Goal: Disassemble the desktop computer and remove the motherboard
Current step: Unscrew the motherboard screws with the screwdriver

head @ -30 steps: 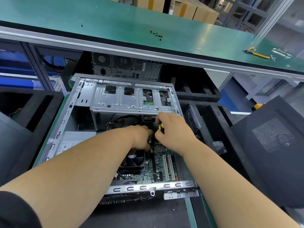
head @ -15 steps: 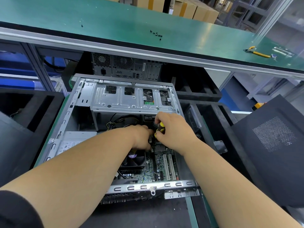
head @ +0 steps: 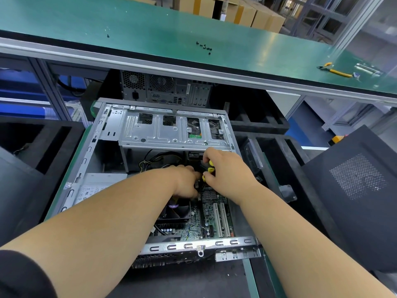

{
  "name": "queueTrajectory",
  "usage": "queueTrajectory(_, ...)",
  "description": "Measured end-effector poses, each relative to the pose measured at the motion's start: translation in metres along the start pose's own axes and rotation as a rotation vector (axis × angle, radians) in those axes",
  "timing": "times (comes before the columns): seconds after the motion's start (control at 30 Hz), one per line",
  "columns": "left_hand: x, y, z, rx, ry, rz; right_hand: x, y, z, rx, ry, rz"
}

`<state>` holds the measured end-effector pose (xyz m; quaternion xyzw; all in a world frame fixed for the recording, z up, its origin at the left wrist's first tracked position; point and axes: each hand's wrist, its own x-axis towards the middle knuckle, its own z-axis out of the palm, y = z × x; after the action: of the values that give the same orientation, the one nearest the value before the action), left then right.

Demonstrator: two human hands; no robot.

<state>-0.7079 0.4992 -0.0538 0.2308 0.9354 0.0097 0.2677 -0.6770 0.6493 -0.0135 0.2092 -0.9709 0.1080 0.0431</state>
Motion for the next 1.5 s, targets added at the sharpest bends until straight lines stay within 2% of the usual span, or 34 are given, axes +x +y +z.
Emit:
queueTrajectory(0.13, -0.002, 0.000, 0.001, 0.001, -0.031, 0.006, 0.001, -0.001, -0.001, -0.049, -0.054, -0.034)
queueTrajectory(0.23, -0.003, -0.001, 0.001, -0.025, -0.050, -0.043, 0.002, -0.003, 0.000, -0.066, -0.028, -0.029)
queueTrajectory(0.33, -0.003, 0.000, 0.000, -0.005, -0.043, -0.002, 0.003, -0.003, 0.001, -0.058, -0.008, -0.006)
queueTrajectory(0.77, -0.006, 0.000, -0.006, -0.067, 0.016, 0.052, -0.014, -0.002, -0.033, 0.100, 0.100, 0.136)
queueTrajectory(1.0, -0.015, -0.011, -0.012, -0.142, -0.001, 0.125, -0.039, 0.012, -0.052, 0.347, 0.234, 0.313)
queueTrajectory(1.07, -0.013, -0.009, -0.011, -0.095, 0.002, 0.101, -0.037, 0.011, -0.049, 0.290, 0.200, 0.266)
queueTrajectory(1.23, -0.009, -0.008, -0.007, -0.060, -0.064, 0.017, -0.020, 0.000, -0.024, -0.033, 0.030, 0.093)
queueTrajectory(1.5, -0.006, -0.013, -0.009, -0.107, -0.096, 0.046, -0.004, 0.002, -0.007, -0.109, -0.014, 0.066)
